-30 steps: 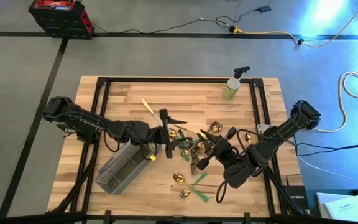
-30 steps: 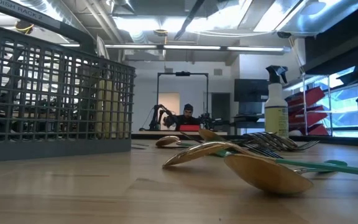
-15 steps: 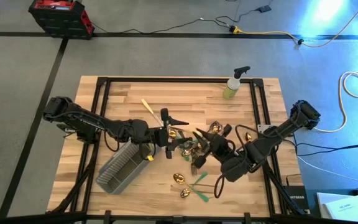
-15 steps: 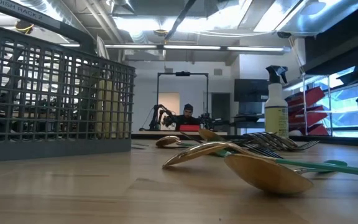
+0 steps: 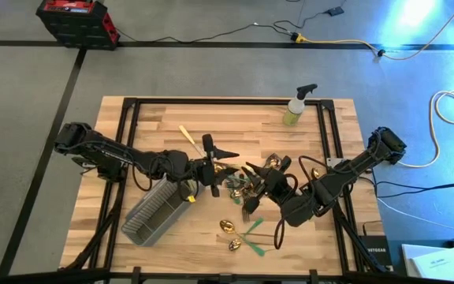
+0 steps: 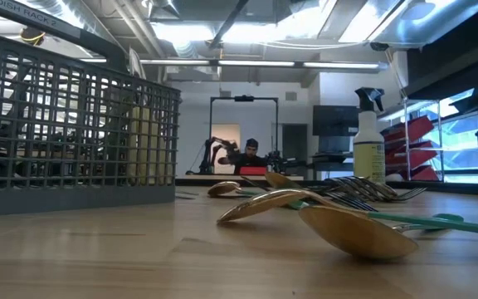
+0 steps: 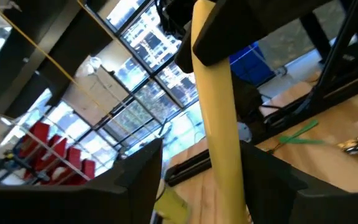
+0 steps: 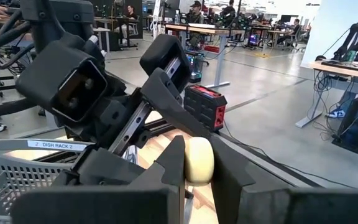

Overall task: Sort silverware
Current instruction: Put the table knife into the silverware tray

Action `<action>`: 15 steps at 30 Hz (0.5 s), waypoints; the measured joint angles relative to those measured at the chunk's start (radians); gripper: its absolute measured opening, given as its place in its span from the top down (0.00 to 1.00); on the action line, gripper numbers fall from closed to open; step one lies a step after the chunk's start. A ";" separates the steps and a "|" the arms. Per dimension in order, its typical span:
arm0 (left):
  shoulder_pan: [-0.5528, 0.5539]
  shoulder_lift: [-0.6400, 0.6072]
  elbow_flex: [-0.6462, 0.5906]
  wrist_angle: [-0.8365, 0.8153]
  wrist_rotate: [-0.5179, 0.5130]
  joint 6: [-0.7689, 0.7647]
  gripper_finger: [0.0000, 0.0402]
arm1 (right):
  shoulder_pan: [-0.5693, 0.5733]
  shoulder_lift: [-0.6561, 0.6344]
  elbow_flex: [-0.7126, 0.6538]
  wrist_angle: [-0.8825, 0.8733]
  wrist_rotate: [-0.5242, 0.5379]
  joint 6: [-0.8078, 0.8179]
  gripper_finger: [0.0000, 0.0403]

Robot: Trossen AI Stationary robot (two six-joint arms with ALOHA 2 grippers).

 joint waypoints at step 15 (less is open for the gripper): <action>0.000 0.001 0.000 -0.009 -0.017 0.004 0.91 | -0.014 0.000 0.001 0.029 -0.035 -0.015 0.93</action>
